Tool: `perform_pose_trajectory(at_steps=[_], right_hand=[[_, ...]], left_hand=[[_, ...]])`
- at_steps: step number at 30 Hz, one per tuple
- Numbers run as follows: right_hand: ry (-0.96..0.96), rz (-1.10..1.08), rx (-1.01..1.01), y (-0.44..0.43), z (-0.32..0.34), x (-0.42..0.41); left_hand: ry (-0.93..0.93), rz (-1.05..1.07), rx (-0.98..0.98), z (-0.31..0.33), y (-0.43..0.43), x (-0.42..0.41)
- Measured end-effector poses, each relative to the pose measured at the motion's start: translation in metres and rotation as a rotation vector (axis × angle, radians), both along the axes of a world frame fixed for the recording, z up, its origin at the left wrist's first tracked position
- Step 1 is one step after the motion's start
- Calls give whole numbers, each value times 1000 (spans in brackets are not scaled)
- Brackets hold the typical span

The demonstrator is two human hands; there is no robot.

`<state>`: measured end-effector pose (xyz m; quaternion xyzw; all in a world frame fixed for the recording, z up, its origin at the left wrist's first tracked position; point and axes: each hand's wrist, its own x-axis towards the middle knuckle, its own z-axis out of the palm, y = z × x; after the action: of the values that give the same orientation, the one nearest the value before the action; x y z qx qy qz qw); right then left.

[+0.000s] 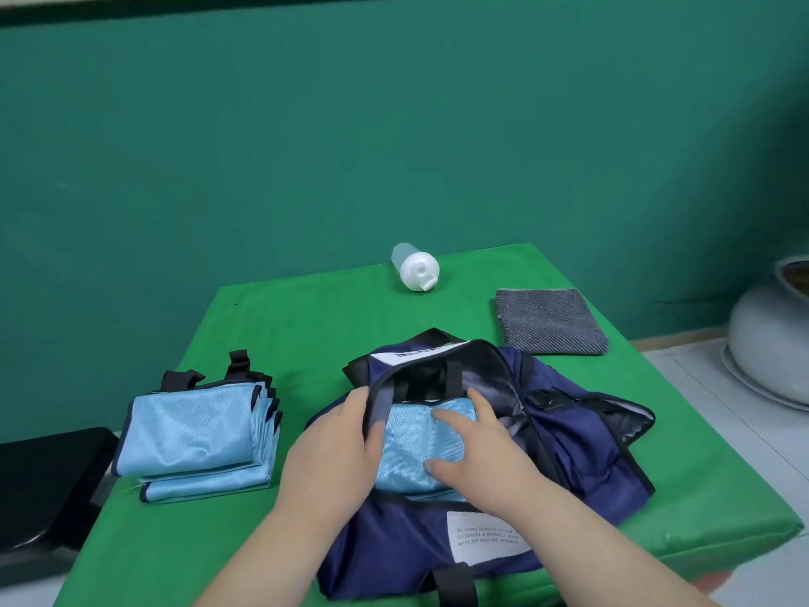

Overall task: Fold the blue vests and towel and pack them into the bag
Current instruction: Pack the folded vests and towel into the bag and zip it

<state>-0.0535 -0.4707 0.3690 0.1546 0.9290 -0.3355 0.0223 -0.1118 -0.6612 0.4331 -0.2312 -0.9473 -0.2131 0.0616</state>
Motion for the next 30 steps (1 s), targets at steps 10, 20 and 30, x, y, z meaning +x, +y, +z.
perform_pose_trajectory(at_steps=[10,20,30], right_hand=[[6,34,26,-29,14,-13],[30,83,38,-49,11,-10],[-26,47,-45,-32,11,4]], left_hand=[[14,-9,69,20,-2,3],[-24,55,-50,20,-5,-2],[-33,42,92,15,-12,1]])
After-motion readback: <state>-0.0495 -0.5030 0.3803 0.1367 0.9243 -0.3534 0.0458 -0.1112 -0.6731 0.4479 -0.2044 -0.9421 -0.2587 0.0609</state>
